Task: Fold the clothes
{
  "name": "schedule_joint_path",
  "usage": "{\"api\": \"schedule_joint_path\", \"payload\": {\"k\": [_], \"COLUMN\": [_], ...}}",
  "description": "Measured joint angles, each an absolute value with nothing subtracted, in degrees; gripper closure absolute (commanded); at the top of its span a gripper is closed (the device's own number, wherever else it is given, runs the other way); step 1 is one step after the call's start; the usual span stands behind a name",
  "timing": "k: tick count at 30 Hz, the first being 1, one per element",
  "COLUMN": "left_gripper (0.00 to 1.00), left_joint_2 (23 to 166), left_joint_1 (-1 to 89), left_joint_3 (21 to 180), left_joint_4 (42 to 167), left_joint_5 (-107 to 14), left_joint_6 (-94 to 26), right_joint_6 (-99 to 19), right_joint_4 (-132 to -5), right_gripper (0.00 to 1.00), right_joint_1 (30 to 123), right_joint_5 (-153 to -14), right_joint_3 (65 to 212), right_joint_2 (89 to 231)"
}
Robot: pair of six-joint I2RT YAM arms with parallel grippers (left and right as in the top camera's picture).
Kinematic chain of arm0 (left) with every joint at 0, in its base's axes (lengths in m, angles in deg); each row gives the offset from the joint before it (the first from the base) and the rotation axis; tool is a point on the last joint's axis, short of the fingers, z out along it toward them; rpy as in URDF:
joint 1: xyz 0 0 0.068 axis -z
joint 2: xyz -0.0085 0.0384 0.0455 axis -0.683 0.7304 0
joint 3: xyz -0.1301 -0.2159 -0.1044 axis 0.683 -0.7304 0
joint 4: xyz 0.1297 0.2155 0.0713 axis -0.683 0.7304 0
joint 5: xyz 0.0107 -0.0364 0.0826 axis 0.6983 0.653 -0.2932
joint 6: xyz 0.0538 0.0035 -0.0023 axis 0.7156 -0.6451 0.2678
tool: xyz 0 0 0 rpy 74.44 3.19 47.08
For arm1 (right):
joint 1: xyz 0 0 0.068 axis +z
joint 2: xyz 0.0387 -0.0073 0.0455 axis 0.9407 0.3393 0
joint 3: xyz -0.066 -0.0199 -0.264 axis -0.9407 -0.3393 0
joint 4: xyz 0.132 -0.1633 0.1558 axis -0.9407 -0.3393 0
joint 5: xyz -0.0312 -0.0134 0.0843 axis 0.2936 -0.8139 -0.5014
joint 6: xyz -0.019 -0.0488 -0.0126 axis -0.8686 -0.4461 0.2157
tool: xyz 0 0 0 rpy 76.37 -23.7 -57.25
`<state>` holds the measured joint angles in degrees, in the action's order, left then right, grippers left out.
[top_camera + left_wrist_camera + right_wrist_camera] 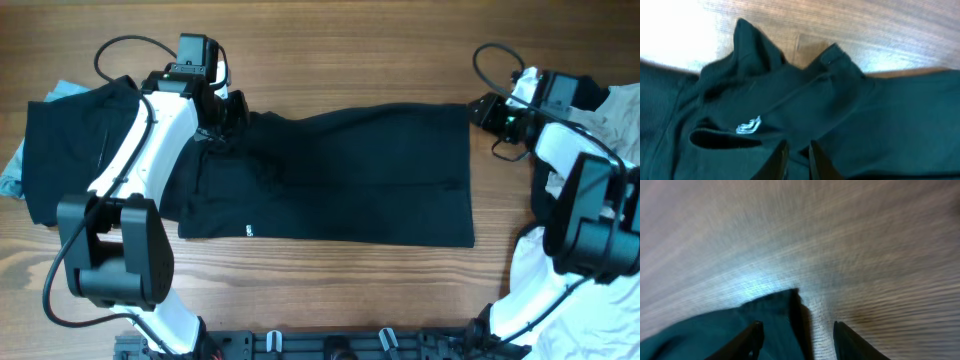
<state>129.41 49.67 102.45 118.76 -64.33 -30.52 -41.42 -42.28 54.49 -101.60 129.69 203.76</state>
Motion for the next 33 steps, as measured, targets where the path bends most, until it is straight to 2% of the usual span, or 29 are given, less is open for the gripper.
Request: {"api": "schedule_joint_path", "payload": {"k": [2,4,5,6,7,8,11,14,17,22,23,25,27,29,31,32,33], "left_gripper": [0.83,0.82,0.83,0.83,0.83,0.83,0.82,0.82,0.82,0.8,0.74,0.59,0.51,0.47,0.43,0.44,0.51], "left_joint_2": [129.41,129.41,129.41,129.41,129.41,129.41,129.41,129.41,129.41,129.41,129.41,129.41,129.41,129.41,129.41,129.56,130.2], "left_joint_1": [49.67,49.67,49.67,49.67,49.67,49.67,49.67,49.67,49.67,49.25,48.77,48.07,47.57,47.44,47.46,47.46,47.46], "left_joint_3": [102.45,102.45,102.45,102.45,102.45,102.45,102.45,102.45,102.45,102.45,102.45,102.45,102.45,102.43,102.43,102.43,102.45], "left_joint_4": [119.92,120.86,121.12,121.17,121.32,121.56,121.74,122.3,123.27,127.09,127.73,127.9,126.65,123.86,120.1,119.03,117.32], "left_joint_5": [-64.37,-64.52,-64.52,-64.52,-64.52,-64.52,-64.98,-65.37,-65.9,-68.02,-68.26,-68.5,-68.76,-69.0,-69.0,-69.0,-69.0], "left_joint_6": [-30.52,-30.52,-30.52,-30.52,-30.52,-30.52,-30.52,-30.52,-30.52,-30.33,-30.3,-30.02,-30.28,-29.93,-29.71,-29.04,-28.07], "right_joint_6": [-41.4,-41.4,-41.22,-41.29,-41.29,-41.09,-39.84,-38.97,-38.73,-37.46,-36.98,-36.32,-35.91,-36.04,-36.61,-37.61,-40.65], "right_joint_4": [-40.6,-38.65,-37.8,-37.58,-37.47,-37.6,-38.54,-43.24,-49.91,-69.8,-74.67,-81.47,-84.31,-84.05,-83.07,-82.26,-80.57], "right_gripper": [0.48,0.41,0.43,0.54,0.81,0.87,0.96,0.96,0.96,0.94,0.87,0.79,0.67,0.57,0.57,0.57,0.57], "right_joint_1": [55.38,56.71,57.68,58.33,59.34,59.93,60.52,58.79,56.87,56.71,56.71,56.71,56.71,56.71,56.71,56.71,56.74], "right_joint_5": [-102.76,-103.66,-103.9,-104.07,-104.1,-104.03,-103.64,-103.37,-102.59,-94.68,-92.88,-90.44,-89.26,-88.75,-89.39,-90.87,-95.33], "right_joint_3": [129.79,129.82,129.82,129.84,129.86,129.86,129.84,129.77,129.88,130.21,130.08,129.88,129.84,129.84,129.84,129.84,129.84], "right_joint_2": [204.92,205.6,205.75,205.81,205.9,206.01,206.32,203.39,193.44,183.11,182.95,182.95,182.95,182.95,182.95,182.95,182.95]}}
